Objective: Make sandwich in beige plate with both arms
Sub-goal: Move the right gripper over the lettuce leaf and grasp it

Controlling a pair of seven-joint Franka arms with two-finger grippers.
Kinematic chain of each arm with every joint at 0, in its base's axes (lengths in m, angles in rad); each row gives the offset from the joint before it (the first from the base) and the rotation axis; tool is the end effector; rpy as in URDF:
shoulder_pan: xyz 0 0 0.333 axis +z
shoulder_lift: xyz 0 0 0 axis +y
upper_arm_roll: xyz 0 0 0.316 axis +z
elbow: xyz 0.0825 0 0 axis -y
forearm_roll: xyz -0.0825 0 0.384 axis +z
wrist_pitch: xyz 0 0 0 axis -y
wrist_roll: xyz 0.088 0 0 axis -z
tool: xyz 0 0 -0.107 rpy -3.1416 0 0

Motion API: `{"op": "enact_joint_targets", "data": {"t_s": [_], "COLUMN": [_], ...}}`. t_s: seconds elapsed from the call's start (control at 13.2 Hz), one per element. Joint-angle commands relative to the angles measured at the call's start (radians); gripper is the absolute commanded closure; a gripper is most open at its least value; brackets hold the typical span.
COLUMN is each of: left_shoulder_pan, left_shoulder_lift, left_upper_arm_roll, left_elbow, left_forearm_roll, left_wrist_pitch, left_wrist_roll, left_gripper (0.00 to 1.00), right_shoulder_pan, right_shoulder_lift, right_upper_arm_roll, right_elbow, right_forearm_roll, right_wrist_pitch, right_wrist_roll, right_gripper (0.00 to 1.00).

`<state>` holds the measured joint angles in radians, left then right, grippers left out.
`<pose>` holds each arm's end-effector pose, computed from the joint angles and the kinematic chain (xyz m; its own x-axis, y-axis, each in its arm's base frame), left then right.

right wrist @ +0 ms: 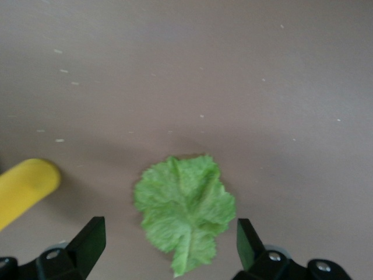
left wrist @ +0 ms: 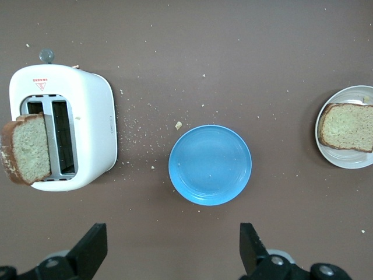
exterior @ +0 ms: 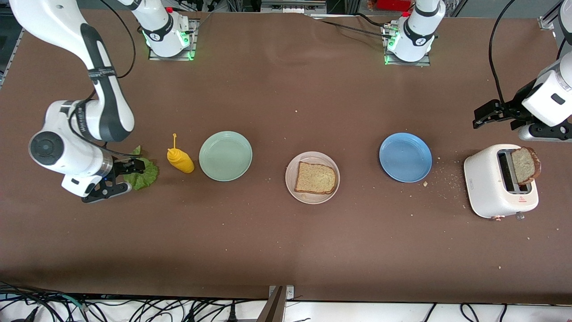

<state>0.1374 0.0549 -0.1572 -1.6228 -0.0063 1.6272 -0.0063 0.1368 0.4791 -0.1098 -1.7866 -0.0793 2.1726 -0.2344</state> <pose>0.5726 -0.0098 0.5741 0.9987 -0.0133 -0.0499 -0.0126 -0.9998 0.0145 0.6443 0.0196 0.2801 0.9445 0.3069 -0.1173 0.3176 -0.9443 0.0864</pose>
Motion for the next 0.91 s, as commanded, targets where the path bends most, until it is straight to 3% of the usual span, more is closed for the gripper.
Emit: {"op": "enact_joint_targets", "data": {"t_s": [0.0,0.23,0.83], "left_shoulder_pan": [-0.002,-0.002,-0.001], "left_shoulder_lift": [0.006,0.006,0.008], "left_upper_arm_roll": [-0.001,-0.001,-0.001], "left_elbow": [0.021,0.023,0.021], "left_forearm_roll": [-0.004,-0.004,-0.004], "left_wrist_pitch": [-0.012,-0.012,-0.012], "left_wrist_roll": [0.002,0.002,0.002], "left_gripper": [0.00,0.00,0.00], "right_shoulder_pan": [-0.011,-0.017,-0.057], "right_shoulder_lift": [0.042,0.064,0.128], "right_upper_arm_roll": [0.002,0.002,0.004], "right_elbow": [-0.019,-0.051,-0.109], "right_forearm_roll": [-0.048,-0.047,-0.016], "right_wrist_pitch": [0.064,0.101,0.243], "right_wrist_roll": [0.066,0.153,0.147], "right_gripper": [0.00,0.00,0.01]}}
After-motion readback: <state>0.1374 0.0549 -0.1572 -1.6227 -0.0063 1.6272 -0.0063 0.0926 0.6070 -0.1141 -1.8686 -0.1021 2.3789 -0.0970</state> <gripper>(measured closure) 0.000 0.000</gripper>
